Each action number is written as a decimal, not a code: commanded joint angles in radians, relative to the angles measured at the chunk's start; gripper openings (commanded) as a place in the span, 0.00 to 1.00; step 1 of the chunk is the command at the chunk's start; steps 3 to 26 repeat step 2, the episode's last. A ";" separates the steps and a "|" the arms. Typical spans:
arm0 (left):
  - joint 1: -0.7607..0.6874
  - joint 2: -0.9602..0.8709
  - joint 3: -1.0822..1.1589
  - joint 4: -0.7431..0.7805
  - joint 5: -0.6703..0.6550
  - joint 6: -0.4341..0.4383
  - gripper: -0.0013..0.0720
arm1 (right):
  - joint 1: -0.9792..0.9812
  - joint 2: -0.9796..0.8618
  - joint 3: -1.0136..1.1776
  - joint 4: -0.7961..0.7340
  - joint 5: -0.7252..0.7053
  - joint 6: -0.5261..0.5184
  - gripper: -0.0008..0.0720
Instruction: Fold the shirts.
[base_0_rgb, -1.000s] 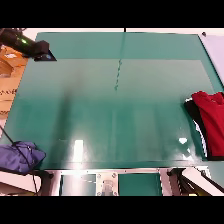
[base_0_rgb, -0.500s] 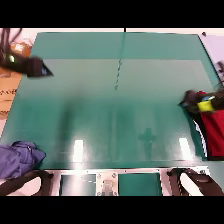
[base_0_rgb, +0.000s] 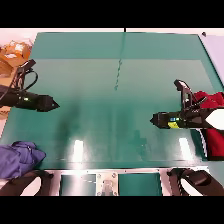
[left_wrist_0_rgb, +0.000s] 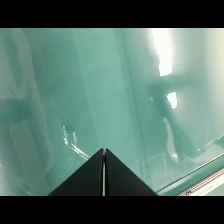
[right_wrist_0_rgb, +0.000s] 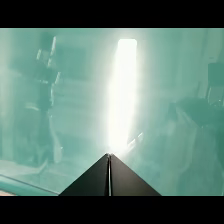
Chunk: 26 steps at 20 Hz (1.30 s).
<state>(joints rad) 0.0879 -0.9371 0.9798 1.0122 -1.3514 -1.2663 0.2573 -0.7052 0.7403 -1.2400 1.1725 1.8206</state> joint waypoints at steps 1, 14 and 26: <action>0.000 0.010 -0.023 0.001 0.008 0.000 0.04 | 0.022 0.004 -0.010 0.002 -0.013 0.004 0.04; 0.000 0.010 -0.023 0.000 0.008 0.000 0.04 | 0.022 0.004 -0.010 0.002 -0.013 0.004 0.04; 0.000 0.010 -0.023 0.000 0.008 0.000 0.04 | 0.022 0.004 -0.010 0.002 -0.013 0.004 0.04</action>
